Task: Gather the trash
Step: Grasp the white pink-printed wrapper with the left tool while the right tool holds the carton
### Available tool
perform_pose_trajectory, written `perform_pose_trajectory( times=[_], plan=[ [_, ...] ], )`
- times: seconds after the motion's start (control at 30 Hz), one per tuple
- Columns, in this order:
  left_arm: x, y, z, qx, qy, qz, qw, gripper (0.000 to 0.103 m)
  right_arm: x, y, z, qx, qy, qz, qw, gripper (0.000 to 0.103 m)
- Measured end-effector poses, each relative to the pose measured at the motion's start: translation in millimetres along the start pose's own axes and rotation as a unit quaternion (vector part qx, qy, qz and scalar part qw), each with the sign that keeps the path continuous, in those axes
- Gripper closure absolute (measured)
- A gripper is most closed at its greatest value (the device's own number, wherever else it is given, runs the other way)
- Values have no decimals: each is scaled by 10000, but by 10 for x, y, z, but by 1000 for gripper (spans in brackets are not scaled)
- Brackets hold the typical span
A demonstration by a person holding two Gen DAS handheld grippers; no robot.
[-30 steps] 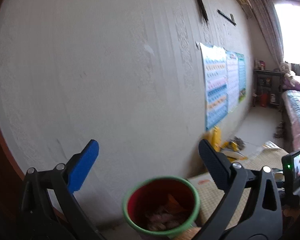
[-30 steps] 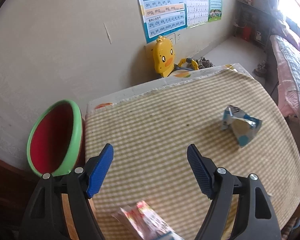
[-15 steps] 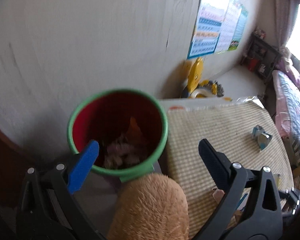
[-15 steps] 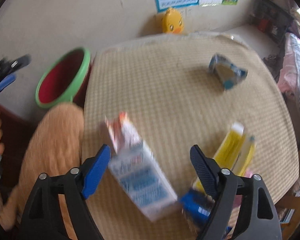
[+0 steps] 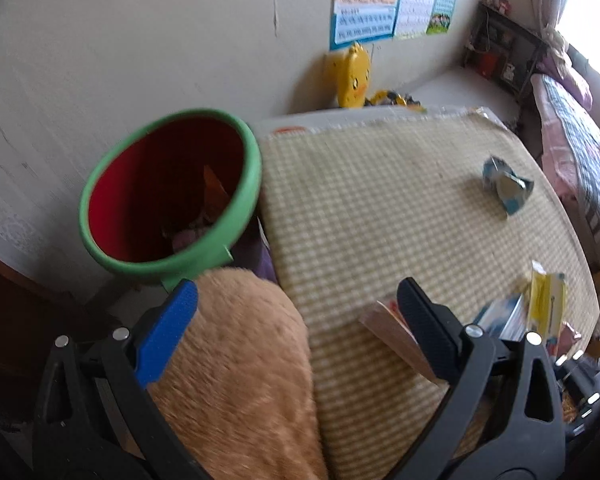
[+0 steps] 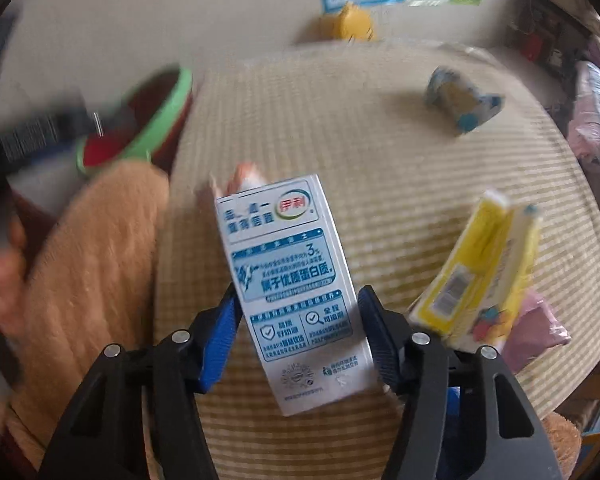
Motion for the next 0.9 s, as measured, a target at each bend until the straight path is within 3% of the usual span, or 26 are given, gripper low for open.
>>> perform_pose_trajectory(
  times=[0.23, 0.5, 0.6, 0.63, 0.73, 0.77, 0.9],
  plan=[
    [303, -368, 258, 36, 576, 178, 9982, 5, -259, -581, -364, 293, -892, 1258, 9876, 46],
    [565, -638, 643, -55, 1306, -101, 9914, 5, -259, -674, -372, 270, -922, 1497, 9841, 46],
    [646, -699, 670, 71, 1320, -194, 9910, 7, -285, -630, -326, 247, -934, 1458, 9846, 46],
    [653, -719, 662, 110, 1302, -156, 9913, 9, -287, -608, -315, 244, -941, 1449, 9847, 46],
    [643, -802, 609, 373, 1252, 3, 9914, 36, -301, -564, -298, 159, -959, 1439, 9848, 46],
    [639, -822, 596, 427, 1259, 49, 9911, 51, -306, -552, -300, 133, -970, 1432, 9848, 46],
    [644, -844, 561, 588, 1248, 168, 9903, 62, -329, -528, -330, 50, -1050, 1427, 9842, 46]
  ],
)
Point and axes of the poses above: each gripper's, at about its wrist camera, not at the fingertips, and z roughly the way its jaws point, y to its left, x to its underside, the point moved 8 cm from there along z, roughly the way its jaws point, and after that the axes turned 12 degrees about -z, right-handed, at the moved point
